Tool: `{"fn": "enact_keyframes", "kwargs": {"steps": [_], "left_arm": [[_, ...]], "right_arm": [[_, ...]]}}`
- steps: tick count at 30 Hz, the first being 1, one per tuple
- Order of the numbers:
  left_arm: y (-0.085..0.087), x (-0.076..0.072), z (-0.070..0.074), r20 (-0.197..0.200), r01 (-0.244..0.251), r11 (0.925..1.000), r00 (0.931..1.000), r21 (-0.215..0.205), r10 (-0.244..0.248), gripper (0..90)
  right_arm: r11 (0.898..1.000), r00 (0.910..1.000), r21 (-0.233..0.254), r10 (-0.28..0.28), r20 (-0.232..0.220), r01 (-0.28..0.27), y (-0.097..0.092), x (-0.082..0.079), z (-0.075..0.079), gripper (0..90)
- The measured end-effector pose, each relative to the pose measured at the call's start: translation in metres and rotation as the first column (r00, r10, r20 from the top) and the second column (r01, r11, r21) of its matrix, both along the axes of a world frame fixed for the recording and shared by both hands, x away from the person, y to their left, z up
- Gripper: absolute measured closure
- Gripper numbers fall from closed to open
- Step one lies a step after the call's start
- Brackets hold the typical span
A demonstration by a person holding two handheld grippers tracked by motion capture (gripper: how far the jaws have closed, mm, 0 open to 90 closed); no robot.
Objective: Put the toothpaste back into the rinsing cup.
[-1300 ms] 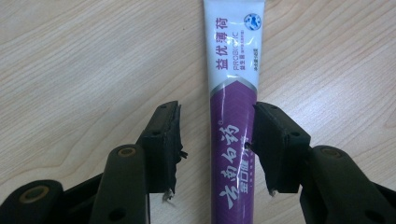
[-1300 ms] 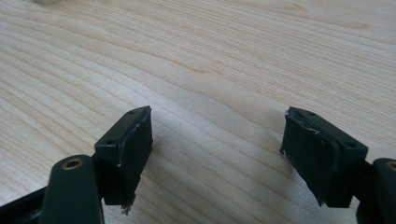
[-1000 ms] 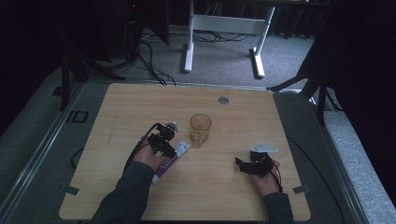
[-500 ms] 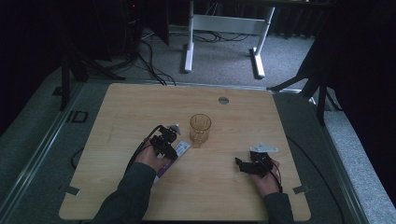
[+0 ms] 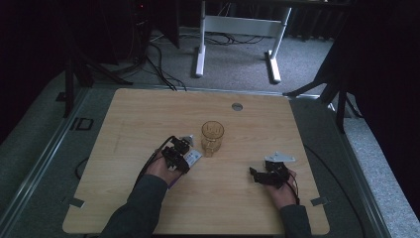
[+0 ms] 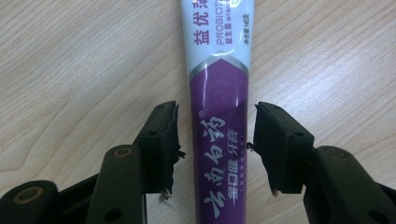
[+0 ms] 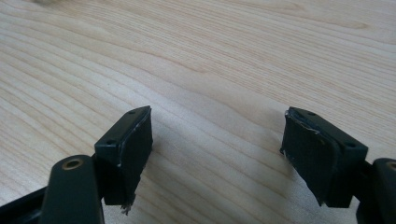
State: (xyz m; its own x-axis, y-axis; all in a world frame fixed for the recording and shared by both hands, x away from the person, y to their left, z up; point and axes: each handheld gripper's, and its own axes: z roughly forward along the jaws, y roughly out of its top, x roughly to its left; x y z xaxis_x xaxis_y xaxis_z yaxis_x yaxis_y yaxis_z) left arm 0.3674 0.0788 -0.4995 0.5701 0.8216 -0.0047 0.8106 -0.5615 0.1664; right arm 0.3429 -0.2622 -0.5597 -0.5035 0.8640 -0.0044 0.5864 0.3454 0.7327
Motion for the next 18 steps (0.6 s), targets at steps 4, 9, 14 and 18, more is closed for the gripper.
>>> {"fn": "enact_keyframes", "kwargs": {"steps": [4,9,14,18], "left_arm": [[-0.001,0.001,-0.003,-0.005,0.002,0.9999,1.0,0.013,-0.002,49.7],[0.0,0.002,-0.011,-0.023,-0.004,0.9999,0.9997,0.014,0.004,49.5],[-0.001,0.003,-0.014,-0.03,0.001,0.9999,0.9995,0.014,-0.001,50.3],[-0.002,0.004,-0.016,-0.036,0.004,0.9999,0.9993,0.013,-0.003,50.9]], "right_arm": [[1.0,1.0,0.0,0.0,0.0,0.0,0.0,0.0,0.0,24.2],[1.0,1.0,0.0,0.0,0.0,0.0,0.0,0.0,0.0,24.2],[1.0,1.0,0.0,0.0,0.0,0.0,0.0,0.0,0.0,24.2],[1.0,1.0,0.0,0.0,0.0,0.0,0.0,0.0,0.0,24.2]]}}
